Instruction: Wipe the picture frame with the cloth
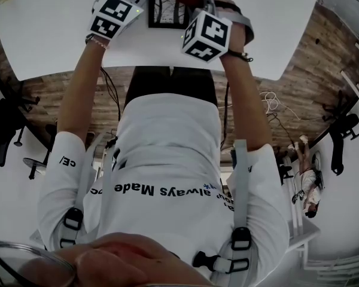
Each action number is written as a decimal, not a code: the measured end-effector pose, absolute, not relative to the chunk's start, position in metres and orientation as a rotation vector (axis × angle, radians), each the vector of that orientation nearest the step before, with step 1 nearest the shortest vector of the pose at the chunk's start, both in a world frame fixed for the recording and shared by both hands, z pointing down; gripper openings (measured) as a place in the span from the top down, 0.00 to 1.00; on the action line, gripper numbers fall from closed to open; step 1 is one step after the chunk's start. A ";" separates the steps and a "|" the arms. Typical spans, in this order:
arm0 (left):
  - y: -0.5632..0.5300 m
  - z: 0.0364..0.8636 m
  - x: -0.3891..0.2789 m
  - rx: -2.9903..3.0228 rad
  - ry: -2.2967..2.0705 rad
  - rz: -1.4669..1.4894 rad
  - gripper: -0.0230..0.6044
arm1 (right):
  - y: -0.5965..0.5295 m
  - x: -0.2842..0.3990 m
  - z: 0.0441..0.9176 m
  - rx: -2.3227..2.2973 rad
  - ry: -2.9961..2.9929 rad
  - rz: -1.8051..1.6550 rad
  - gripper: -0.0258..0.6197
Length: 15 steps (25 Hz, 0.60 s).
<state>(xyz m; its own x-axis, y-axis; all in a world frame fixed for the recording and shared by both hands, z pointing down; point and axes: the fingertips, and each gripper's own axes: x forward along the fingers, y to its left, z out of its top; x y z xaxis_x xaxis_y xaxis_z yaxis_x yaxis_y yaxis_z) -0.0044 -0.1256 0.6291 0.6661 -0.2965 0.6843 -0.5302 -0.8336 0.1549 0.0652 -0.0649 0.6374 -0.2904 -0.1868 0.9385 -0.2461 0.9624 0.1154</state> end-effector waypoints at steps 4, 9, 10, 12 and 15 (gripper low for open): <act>-0.125 0.628 -0.004 2.546 -0.656 0.959 0.96 | -0.039 0.063 0.636 0.254 -1.871 0.041 0.93; -0.125 0.627 -0.004 2.546 -0.658 0.957 0.96 | -0.004 0.060 0.635 0.179 -1.862 0.008 0.93; -0.125 0.627 -0.004 2.546 -0.658 0.956 0.96 | 0.003 0.059 0.635 0.164 -1.861 0.004 0.93; -0.124 0.628 -0.005 2.544 -0.658 0.956 0.96 | 0.019 0.059 0.636 0.133 -1.854 0.005 0.93; -0.125 0.629 -0.005 2.542 -0.659 0.955 0.96 | 0.040 0.060 0.638 0.084 -1.838 0.011 0.93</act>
